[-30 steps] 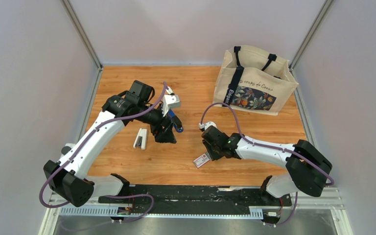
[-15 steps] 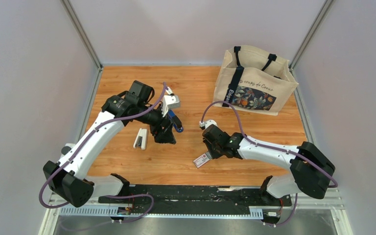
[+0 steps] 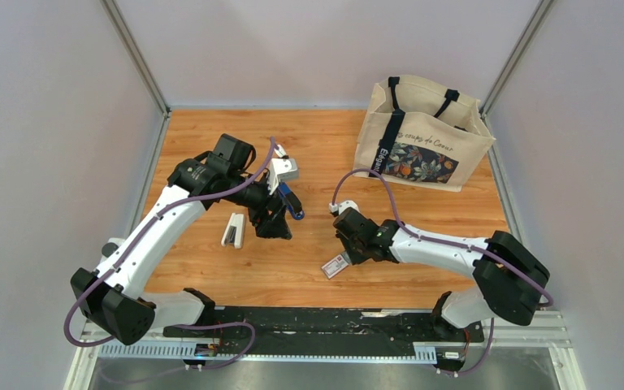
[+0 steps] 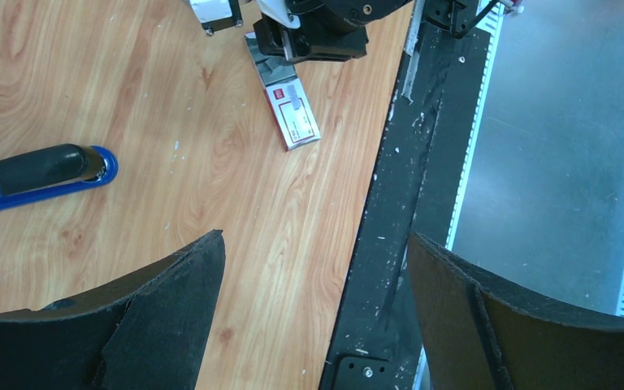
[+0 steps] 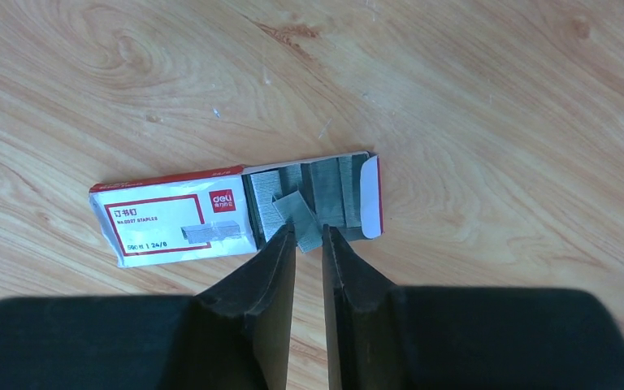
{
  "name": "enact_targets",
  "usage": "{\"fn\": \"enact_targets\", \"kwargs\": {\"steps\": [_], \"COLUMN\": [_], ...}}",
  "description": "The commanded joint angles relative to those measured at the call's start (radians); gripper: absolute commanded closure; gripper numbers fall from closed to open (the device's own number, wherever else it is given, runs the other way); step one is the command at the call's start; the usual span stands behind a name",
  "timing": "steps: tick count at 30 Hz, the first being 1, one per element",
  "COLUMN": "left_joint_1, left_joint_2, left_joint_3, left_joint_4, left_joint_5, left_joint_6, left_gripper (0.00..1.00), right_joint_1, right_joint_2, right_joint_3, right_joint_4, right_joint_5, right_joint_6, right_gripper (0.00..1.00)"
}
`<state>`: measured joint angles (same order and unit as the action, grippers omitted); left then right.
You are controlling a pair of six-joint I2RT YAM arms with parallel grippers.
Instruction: Unload the staples from the stapler
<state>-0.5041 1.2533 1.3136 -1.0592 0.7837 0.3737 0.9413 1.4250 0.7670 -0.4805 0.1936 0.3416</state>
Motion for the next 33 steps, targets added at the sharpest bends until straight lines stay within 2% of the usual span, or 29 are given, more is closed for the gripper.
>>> {"fn": "enact_targets", "kwargs": {"steps": [1,22,33], "left_joint_1": [0.004,0.004,0.004], "left_joint_2": [-0.025,-0.031,-0.034], "left_joint_3": [0.003,-0.007,-0.007], "left_joint_4": [-0.004,-0.008,-0.016], "left_joint_5": [0.019,0.017,0.019], "left_joint_6": [0.039,0.047,0.051], "left_gripper": [0.10,0.10,0.10], "right_joint_1": [0.005,0.010,0.020], "right_joint_2": [0.006,0.006,-0.021], "right_joint_3": [0.034,0.052,0.051], "right_joint_4": [0.017,0.022,0.048], "right_joint_5": [0.044,0.090,0.079], "right_joint_6": [-0.013,0.014,-0.013], "right_gripper": [0.79,0.84,0.83]}}
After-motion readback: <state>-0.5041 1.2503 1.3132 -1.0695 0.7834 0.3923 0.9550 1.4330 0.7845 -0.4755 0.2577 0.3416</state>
